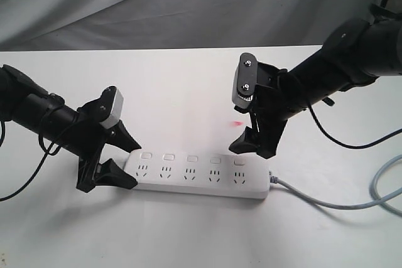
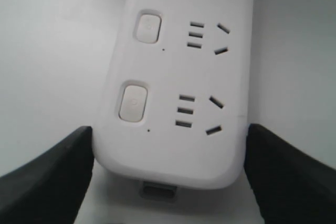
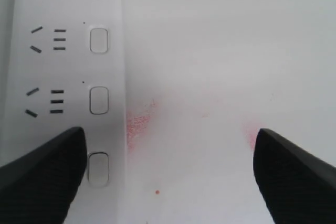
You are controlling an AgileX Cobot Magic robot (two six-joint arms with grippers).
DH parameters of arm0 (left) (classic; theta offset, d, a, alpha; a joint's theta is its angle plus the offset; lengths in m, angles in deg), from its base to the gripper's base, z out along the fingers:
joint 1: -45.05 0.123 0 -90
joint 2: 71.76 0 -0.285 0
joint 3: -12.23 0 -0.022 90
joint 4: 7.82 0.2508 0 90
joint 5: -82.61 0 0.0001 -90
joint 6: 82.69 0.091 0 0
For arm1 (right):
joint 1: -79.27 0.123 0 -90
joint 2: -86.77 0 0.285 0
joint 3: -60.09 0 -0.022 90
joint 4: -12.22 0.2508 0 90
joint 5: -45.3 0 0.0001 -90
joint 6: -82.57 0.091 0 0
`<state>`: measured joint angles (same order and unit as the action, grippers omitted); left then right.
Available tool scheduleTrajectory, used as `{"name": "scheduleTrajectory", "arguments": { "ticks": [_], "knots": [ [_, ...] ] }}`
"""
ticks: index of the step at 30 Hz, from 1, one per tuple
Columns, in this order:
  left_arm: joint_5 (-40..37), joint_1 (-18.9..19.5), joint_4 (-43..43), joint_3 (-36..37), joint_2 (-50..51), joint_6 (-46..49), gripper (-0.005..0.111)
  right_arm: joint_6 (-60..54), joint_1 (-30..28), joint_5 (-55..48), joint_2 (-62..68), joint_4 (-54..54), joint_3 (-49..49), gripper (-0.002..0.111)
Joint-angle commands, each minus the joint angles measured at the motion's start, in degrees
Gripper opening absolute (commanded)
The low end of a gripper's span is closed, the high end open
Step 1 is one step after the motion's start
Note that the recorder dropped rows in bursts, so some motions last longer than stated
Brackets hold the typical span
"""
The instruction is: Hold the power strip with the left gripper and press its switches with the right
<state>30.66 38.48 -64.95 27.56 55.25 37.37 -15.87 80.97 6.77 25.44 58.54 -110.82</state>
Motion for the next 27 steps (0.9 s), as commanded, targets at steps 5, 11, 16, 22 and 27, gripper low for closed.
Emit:
{"name": "scheduleTrajectory", "arguments": {
  "ticks": [5,11,16,22,27],
  "knots": [
    [3.1,-0.4,1.9,0.3,1.5,-0.1,0.056,-0.3,-0.5,1.5,1.6,0.3,0.7,0.079],
    [3.1,-0.4,1.9,0.3,1.5,-0.1,0.056,-0.5,-0.5,2.1,2.7,0.2,0.7,0.079],
    [3.1,-0.4,1.9,0.3,1.5,-0.1,0.056,-0.5,-0.5,2.1,2.7,0.2,0.7,0.079],
    [3.1,-0.4,1.9,0.3,1.5,-0.1,0.056,-0.5,-0.5,2.3,3.9,-0.3,0.7,0.079],
    [3.1,-0.4,1.9,0.3,1.5,-0.1,0.056,-0.5,-0.5,3.4,5.0,-1.5,0.7,0.079]
  ]
}}
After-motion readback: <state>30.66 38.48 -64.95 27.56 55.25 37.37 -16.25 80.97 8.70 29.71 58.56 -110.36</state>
